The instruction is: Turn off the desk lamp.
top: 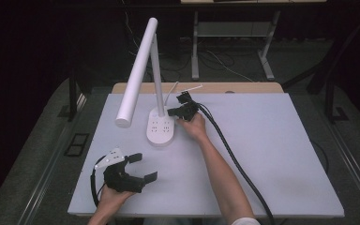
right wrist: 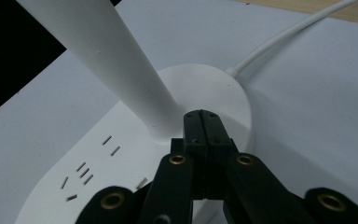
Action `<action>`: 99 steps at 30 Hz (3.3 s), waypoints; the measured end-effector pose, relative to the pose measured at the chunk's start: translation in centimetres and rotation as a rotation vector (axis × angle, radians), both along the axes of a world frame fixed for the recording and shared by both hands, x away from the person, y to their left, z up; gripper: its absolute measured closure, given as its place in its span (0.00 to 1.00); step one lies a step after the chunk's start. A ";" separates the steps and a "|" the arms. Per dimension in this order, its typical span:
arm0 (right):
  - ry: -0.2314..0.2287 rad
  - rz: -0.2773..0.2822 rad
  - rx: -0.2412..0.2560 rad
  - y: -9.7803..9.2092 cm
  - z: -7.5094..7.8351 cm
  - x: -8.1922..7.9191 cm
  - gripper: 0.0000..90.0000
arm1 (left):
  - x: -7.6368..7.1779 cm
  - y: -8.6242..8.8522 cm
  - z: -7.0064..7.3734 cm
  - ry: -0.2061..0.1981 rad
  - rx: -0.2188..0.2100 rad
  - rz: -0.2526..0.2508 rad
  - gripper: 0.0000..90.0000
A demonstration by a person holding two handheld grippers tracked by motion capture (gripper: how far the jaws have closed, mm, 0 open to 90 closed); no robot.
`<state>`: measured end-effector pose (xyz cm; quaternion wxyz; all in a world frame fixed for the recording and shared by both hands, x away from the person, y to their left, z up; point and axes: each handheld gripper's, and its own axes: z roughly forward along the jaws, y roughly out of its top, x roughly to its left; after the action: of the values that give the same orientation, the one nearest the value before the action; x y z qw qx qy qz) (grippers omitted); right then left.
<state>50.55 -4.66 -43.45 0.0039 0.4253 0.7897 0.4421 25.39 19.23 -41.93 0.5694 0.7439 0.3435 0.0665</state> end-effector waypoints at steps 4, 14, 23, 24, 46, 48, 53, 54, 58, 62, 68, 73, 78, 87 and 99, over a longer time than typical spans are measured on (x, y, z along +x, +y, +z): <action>-0.002 -0.002 -0.008 0.1 0.1 -0.1 1.00 | 0.0 -0.1 0.0 -0.002 0.000 -0.001 0.00; -0.010 0.005 0.003 0.0 0.3 -0.2 1.00 | 0.0 0.2 0.0 0.000 -0.010 0.005 0.00; -0.037 0.037 0.005 -0.5 1.6 -0.8 1.00 | 0.0 0.0 0.0 0.002 -0.007 0.000 0.00; -0.041 0.043 0.004 -0.7 1.9 -1.0 1.00 | 0.0 0.0 0.0 0.001 -0.006 -0.001 0.00; -0.125 0.025 -0.020 -6.7 6.7 -4.8 0.76 | 0.0 -0.2 -0.1 0.001 0.000 0.001 0.00; -0.123 0.010 -0.027 -7.1 7.0 -5.4 0.68 | -0.1 -0.2 0.0 0.002 0.002 0.003 0.00; -0.148 -0.016 -0.038 -8.6 8.1 -7.2 0.43 | -0.1 -0.4 -0.1 0.000 0.006 0.005 0.00; -0.155 -0.017 -0.036 -8.9 8.2 -7.4 0.37 | -0.1 -0.5 -0.1 0.002 0.006 0.004 0.00; -0.147 -0.006 -0.032 -10.2 8.4 -8.4 0.13 | -0.2 -0.6 -0.1 0.001 0.008 0.001 0.00; -0.144 -0.016 -0.029 -11.2 8.4 -9.3 0.03 | -0.2 -0.6 -0.1 0.001 0.007 0.002 0.00; -0.130 -0.011 -0.020 -14.0 8.2 -11.5 0.01 | -0.2 -0.5 -0.1 0.001 0.007 0.003 0.00; -0.127 -0.015 -0.012 -15.8 7.6 -13.4 0.01 | -0.2 -0.6 -0.1 0.003 0.009 0.002 0.00; -0.139 -0.020 -0.009 -17.4 7.4 -15.3 0.01 | -0.2 -0.7 -0.1 0.002 0.007 0.002 0.00; -0.152 -0.047 0.008 -19.7 6.5 -18.4 0.01 | -0.2 -0.6 -0.1 -0.002 0.013 0.000 0.00; -0.156 -0.099 -0.010 -23.2 4.6 -23.5 0.01 | -0.3 -0.6 0.0 0.001 0.010 0.005 0.00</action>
<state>27.03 -27.84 -38.83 0.0893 0.4282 0.7672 0.4692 25.06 18.64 -41.93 0.5652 0.7461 0.3451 0.0692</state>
